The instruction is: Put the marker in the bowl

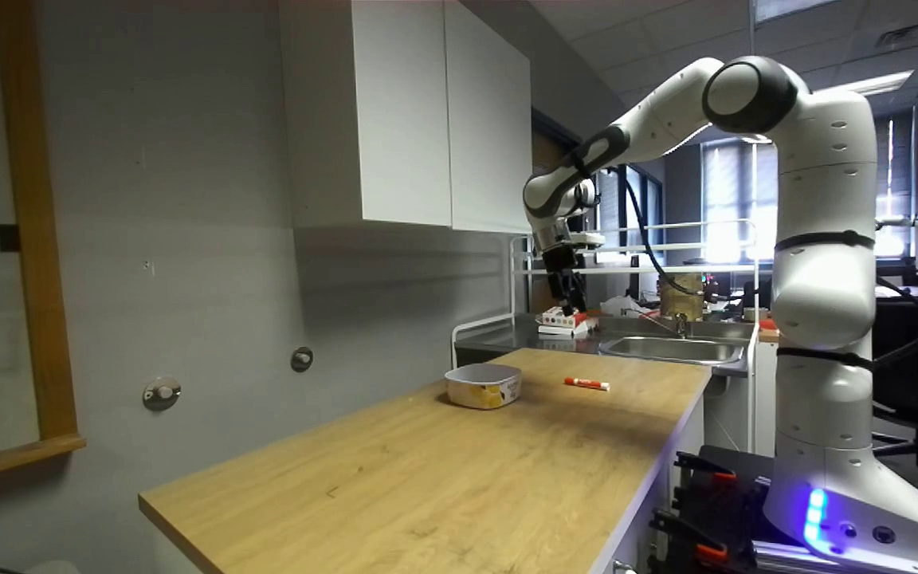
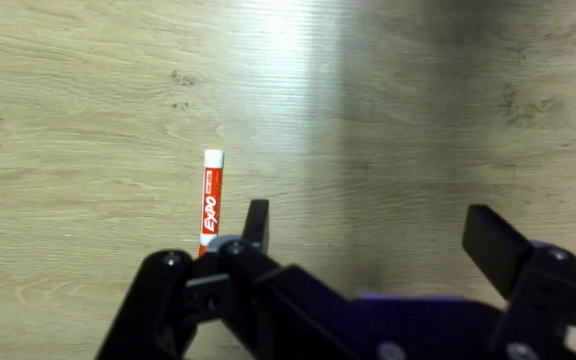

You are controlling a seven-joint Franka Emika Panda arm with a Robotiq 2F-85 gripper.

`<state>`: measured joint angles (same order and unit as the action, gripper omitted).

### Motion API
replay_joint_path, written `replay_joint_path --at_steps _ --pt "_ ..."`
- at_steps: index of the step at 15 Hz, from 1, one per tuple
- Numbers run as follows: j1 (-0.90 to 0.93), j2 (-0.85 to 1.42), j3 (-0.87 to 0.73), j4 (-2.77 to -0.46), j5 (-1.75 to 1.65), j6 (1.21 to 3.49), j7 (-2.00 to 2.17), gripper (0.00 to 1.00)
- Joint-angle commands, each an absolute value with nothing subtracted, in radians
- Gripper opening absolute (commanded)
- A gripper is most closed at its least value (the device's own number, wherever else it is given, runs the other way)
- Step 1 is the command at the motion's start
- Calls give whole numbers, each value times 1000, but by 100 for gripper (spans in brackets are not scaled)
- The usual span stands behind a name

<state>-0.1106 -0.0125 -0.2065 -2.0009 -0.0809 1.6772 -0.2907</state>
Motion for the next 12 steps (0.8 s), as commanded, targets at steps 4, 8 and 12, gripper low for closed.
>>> replay_joint_path --at_steps 4,8,12 --pt "-155 224 -187 -1839 -54 1640 -314 100" --pt "-205 297 -195 -1796 -56 1635 -324 100" --pt "-260 352 -195 -1763 -39 1635 -335 100"
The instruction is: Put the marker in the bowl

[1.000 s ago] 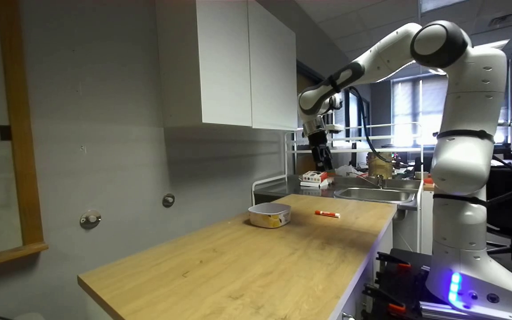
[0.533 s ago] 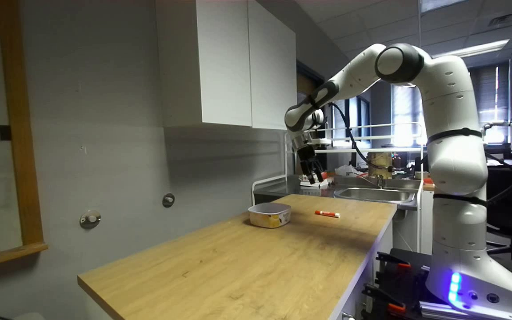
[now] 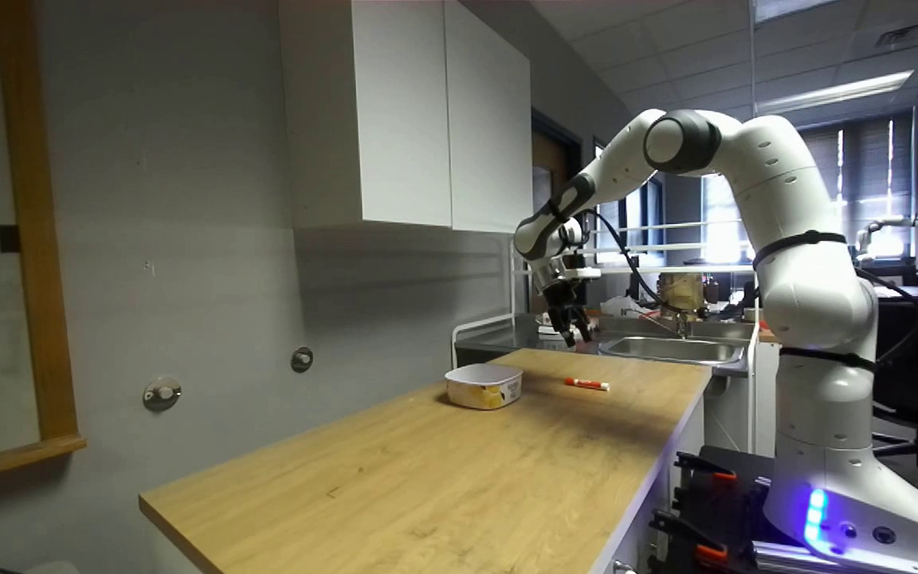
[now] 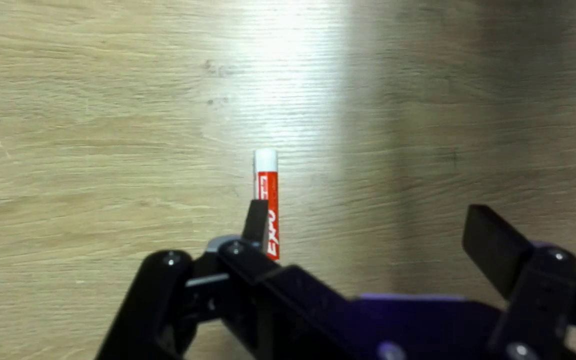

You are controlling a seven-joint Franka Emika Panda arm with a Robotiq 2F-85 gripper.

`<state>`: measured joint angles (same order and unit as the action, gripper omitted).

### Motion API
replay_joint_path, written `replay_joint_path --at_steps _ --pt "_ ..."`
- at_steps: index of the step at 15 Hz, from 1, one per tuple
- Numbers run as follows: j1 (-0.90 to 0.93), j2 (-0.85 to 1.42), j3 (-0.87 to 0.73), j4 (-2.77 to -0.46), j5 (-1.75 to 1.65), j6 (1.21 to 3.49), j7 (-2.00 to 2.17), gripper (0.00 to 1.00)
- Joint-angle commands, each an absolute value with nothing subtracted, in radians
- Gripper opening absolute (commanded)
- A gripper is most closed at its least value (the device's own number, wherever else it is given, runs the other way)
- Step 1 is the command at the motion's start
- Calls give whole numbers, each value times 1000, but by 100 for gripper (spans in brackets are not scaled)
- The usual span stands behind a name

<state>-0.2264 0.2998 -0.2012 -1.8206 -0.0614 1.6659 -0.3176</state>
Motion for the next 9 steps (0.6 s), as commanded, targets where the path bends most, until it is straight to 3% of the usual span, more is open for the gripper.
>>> replay_joint_path --at_steps 1,9 --pt "-251 313 -189 -1810 -64 1662 -318 100" --pt "-260 362 -179 -1791 -71 1723 -362 100"
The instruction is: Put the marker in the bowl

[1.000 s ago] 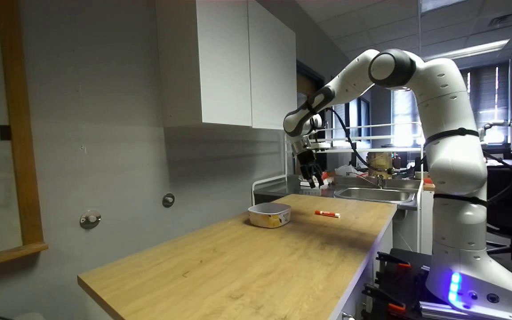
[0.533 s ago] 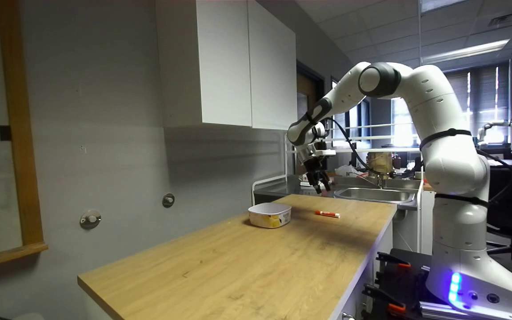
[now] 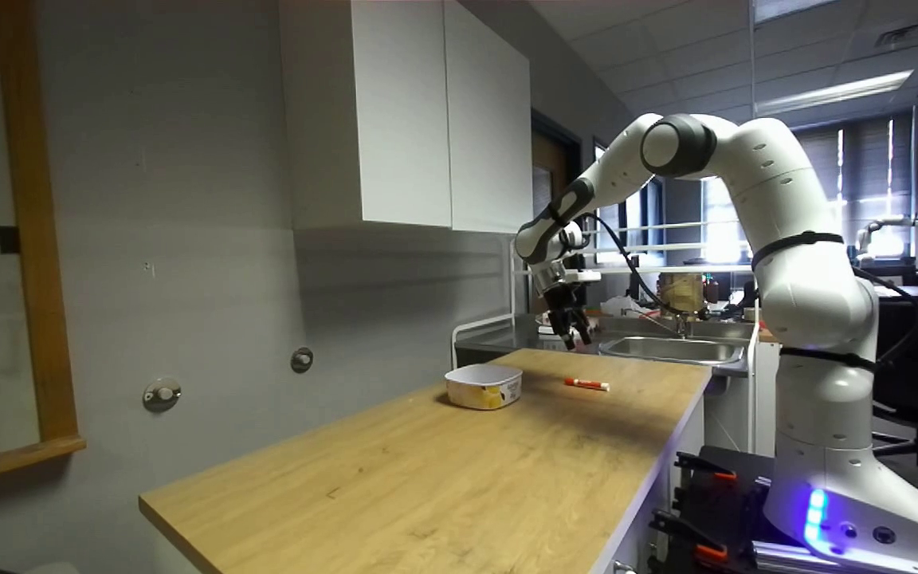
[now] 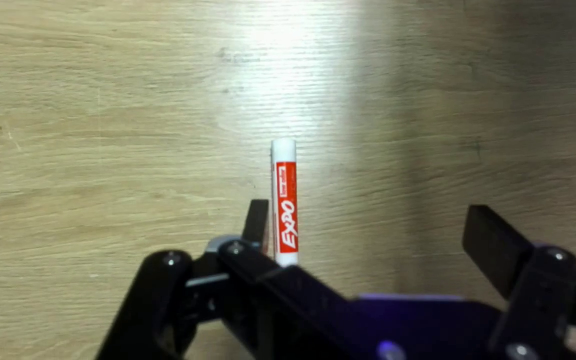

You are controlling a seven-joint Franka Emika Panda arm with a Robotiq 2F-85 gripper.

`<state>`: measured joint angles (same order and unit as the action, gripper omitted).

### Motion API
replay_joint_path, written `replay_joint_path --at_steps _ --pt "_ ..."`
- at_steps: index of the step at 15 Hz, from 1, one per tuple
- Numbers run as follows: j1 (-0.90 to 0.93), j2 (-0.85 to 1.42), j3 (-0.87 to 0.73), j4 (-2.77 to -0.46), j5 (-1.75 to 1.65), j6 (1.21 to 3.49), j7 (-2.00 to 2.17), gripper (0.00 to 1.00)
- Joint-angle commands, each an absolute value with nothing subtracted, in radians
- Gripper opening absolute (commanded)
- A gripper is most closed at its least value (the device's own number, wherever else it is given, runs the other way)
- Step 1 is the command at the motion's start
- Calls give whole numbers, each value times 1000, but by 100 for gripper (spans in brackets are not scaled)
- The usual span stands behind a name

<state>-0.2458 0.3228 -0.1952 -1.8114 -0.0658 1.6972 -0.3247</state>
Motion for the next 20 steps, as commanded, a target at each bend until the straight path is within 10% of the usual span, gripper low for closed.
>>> replay_joint_path --at_steps 1,20 --pt "-265 379 -178 -1786 -63 1732 -370 100" --pt "-357 459 -176 -1878 18 1984 -434 100"
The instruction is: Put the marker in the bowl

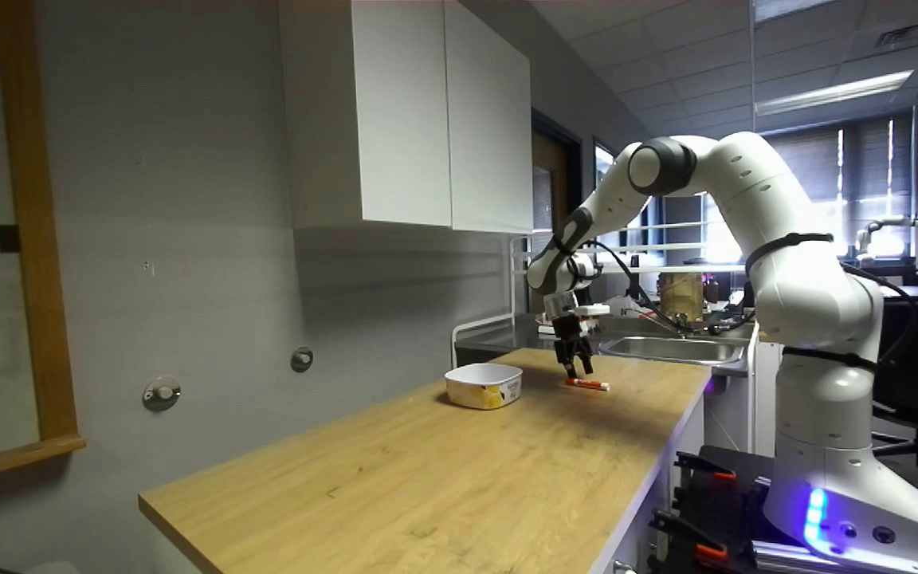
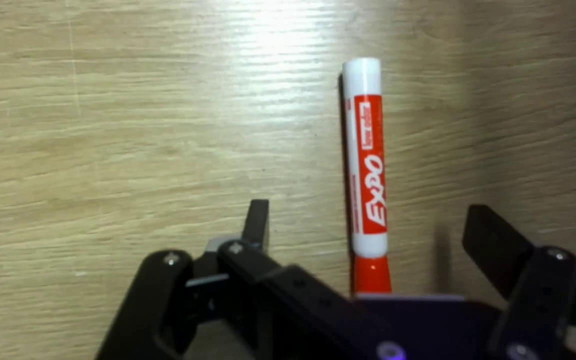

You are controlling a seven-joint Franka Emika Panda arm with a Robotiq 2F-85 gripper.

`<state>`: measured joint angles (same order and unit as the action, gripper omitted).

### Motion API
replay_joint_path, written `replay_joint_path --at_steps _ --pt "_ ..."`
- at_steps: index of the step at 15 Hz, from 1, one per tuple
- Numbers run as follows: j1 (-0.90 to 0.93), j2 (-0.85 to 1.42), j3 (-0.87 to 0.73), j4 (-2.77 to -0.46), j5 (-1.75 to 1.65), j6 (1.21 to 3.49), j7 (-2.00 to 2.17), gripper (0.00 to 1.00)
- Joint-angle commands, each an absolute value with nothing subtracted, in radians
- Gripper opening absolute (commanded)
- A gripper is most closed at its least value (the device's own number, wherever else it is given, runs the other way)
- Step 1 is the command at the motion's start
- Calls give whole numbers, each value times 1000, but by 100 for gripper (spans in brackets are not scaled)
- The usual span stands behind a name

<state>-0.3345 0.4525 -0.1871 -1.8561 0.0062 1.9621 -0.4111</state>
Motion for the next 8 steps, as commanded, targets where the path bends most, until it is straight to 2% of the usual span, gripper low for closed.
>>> replay_joint_path --at_steps 1,3,4,5,7,8 --pt "-359 459 -177 -1888 15 1986 -435 100" --pt "-362 460 -178 -1905 8 1988 -433 100" --pt "-362 460 -179 -1912 6 1987 -432 96" --pt "-361 458 -179 -1919 1 1988 -430 75" --pt "-357 455 -179 -1924 -10 1990 -428 70" --pt "-356 454 -179 -1926 -14 1991 -426 64"
